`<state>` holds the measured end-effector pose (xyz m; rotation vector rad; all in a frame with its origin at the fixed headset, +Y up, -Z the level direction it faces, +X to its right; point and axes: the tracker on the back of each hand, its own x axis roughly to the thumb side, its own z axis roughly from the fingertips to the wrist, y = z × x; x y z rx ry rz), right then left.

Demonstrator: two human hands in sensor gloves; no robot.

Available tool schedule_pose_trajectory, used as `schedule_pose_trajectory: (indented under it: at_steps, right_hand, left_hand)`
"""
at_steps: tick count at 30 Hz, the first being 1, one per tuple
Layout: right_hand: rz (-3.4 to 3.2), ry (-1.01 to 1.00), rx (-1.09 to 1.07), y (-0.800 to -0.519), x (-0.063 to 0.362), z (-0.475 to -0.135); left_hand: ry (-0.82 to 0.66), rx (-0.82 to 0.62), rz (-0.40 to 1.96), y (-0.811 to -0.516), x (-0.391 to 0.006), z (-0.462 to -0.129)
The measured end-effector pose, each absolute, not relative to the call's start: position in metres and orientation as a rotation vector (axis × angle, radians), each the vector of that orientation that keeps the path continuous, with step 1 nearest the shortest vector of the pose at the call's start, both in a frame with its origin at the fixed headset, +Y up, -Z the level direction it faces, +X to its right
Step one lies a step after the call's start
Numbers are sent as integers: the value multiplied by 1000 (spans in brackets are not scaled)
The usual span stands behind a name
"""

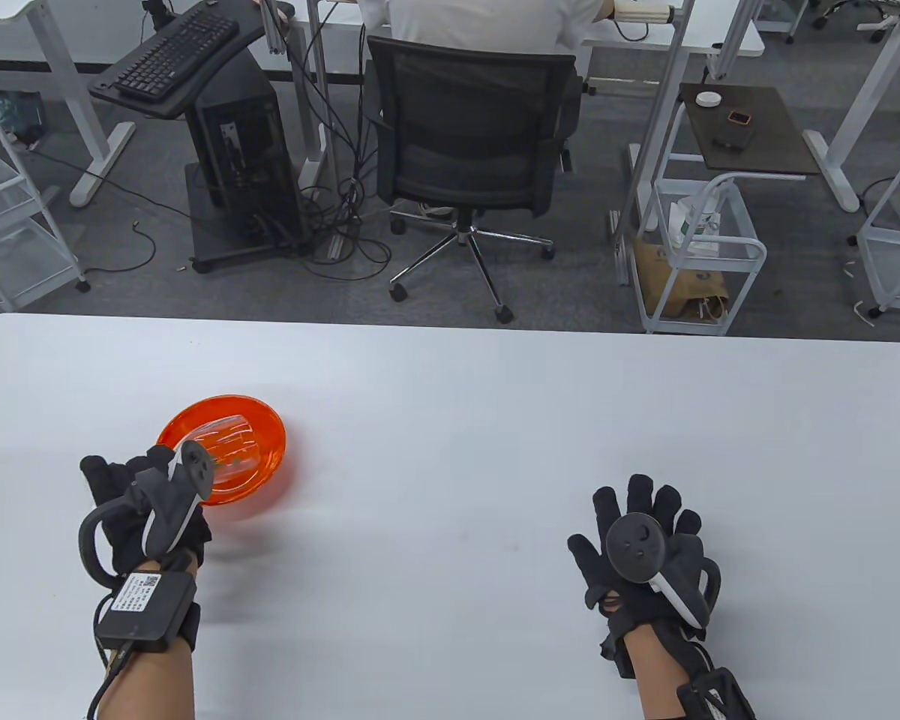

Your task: Pour raisins from wine glass into the bowl

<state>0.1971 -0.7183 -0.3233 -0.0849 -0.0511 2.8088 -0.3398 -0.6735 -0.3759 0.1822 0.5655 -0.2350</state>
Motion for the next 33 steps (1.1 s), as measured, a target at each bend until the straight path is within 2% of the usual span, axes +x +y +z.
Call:
schedule_pose_trajectory:
  at_steps: [33]
  right_hand:
    - [2809,-48,-103,-720,197,-323]
  left_hand:
    - [553,192,-332,-669,-339,-376]
